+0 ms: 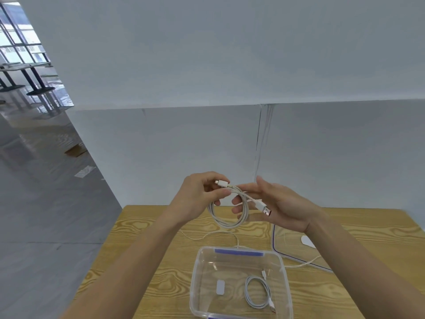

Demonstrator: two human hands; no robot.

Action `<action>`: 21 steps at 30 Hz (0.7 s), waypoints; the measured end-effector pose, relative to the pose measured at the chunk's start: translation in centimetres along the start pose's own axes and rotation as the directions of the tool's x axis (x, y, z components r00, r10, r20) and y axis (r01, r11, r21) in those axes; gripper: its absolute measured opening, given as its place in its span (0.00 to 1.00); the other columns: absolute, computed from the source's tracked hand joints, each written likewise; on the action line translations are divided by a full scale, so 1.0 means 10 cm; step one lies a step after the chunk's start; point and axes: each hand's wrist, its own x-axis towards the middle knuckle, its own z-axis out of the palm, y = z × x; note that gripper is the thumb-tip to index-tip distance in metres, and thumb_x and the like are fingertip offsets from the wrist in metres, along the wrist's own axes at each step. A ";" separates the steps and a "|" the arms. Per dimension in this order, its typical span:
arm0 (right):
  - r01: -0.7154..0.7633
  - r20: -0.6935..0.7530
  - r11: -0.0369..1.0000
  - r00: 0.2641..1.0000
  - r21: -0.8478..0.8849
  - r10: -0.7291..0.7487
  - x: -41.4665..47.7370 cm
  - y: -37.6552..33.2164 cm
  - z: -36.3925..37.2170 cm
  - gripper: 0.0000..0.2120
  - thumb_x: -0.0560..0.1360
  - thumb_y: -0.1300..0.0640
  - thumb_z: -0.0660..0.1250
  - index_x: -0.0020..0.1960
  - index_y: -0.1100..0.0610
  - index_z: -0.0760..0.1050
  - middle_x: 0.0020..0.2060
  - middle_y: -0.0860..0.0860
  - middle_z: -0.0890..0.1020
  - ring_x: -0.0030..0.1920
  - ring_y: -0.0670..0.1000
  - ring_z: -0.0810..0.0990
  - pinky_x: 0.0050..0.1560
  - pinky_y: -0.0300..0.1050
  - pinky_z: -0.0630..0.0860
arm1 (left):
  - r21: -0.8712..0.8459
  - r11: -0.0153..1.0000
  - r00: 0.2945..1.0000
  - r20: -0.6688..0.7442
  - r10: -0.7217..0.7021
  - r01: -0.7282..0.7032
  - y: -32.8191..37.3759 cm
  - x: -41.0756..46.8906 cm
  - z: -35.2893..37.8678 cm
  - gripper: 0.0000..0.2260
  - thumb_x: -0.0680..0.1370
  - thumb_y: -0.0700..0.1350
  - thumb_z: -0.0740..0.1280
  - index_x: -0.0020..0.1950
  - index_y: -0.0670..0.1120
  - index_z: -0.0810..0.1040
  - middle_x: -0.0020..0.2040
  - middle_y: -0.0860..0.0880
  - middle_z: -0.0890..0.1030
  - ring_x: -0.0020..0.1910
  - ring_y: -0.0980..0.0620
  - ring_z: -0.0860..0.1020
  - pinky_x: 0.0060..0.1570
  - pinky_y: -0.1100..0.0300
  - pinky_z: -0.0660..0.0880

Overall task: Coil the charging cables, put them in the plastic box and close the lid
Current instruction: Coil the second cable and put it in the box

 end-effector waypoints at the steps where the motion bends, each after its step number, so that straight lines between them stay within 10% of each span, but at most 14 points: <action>1: -0.004 -0.010 0.998 1.000 -0.060 0.003 -0.01 -0.01 0.00 0.21 0.77 0.52 0.59 0.63 0.65 0.74 0.53 0.62 0.80 0.55 0.62 0.79 0.57 0.57 0.77 | 0.003 1.000 1.000 -0.015 -0.013 0.013 -0.02 0.00 0.00 0.08 0.73 0.43 0.72 0.51 0.47 0.81 0.39 0.43 0.83 0.32 0.54 0.80 0.40 0.59 0.77; 15: 0.027 -0.127 0.830 0.985 -0.557 -0.117 -0.03 -0.01 0.05 0.12 0.77 0.65 0.63 0.58 0.59 0.78 0.48 0.55 0.85 0.40 0.46 0.82 0.38 0.34 0.74 | -0.142 0.986 0.996 -0.027 -0.090 0.085 -0.15 -0.06 0.03 0.06 0.74 0.40 0.71 0.50 0.46 0.82 0.35 0.48 0.83 0.30 0.54 0.79 0.38 0.61 0.78; 21: 0.170 -0.180 0.851 0.939 -0.496 -0.292 0.01 0.12 0.05 0.10 0.75 0.63 0.65 0.55 0.57 0.79 0.44 0.53 0.86 0.49 0.54 0.83 0.49 0.48 0.77 | -0.376 0.916 0.985 -0.039 -0.165 0.139 -0.16 -0.10 0.08 0.05 0.75 0.38 0.69 0.50 0.43 0.82 0.34 0.45 0.82 0.29 0.53 0.77 0.34 0.63 0.77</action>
